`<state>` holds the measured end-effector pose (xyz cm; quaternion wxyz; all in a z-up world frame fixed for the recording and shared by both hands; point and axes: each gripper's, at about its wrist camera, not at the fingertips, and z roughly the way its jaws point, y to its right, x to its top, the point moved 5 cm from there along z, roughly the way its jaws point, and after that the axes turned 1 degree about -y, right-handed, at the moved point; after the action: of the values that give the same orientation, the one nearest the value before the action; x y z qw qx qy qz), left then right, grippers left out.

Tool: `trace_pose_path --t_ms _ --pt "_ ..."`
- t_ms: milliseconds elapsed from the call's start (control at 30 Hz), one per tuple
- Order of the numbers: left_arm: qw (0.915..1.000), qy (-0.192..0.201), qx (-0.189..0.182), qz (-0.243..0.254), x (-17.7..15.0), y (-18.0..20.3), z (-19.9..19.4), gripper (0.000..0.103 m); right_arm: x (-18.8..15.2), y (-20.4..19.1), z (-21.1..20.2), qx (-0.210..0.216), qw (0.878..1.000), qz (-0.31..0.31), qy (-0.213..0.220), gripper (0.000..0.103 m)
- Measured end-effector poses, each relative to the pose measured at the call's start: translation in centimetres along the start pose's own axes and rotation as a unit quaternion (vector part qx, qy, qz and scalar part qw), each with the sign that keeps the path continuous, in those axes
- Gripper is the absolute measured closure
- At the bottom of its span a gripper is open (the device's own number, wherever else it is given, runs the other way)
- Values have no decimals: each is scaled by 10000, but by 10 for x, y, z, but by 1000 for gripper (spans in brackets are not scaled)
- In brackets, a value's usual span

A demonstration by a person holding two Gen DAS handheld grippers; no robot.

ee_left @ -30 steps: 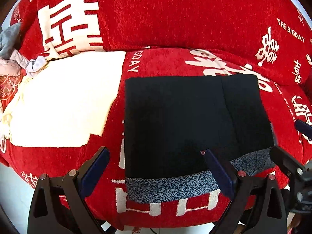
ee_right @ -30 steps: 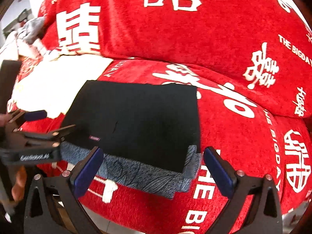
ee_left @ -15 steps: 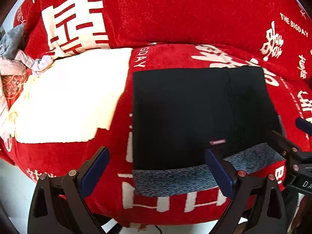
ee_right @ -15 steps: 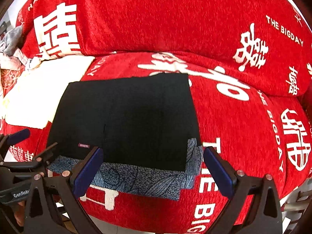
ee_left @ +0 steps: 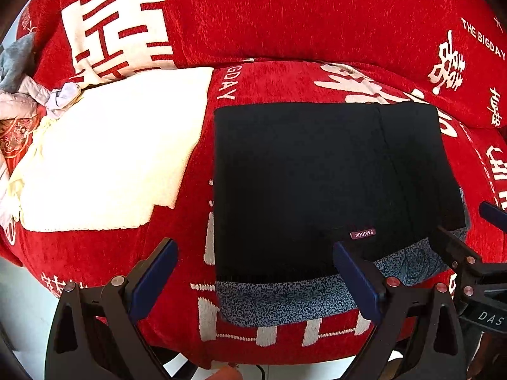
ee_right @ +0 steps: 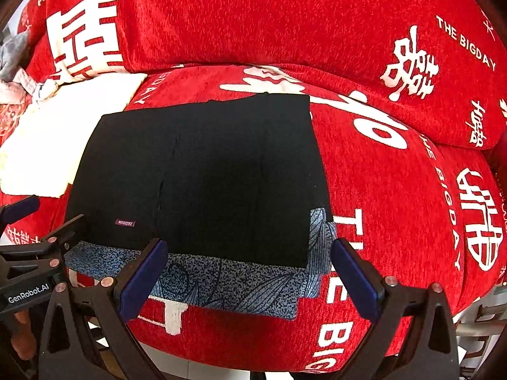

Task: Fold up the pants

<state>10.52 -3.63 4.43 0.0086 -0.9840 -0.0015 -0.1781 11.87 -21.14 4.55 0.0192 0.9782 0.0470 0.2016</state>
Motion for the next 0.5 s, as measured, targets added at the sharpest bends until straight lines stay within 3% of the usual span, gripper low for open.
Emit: trace_pose_path --t_ms 500 --pt "9999 -140 -13 2 -1 -2 8 4 1 -3 4 -5 10000 -22 -29 1"
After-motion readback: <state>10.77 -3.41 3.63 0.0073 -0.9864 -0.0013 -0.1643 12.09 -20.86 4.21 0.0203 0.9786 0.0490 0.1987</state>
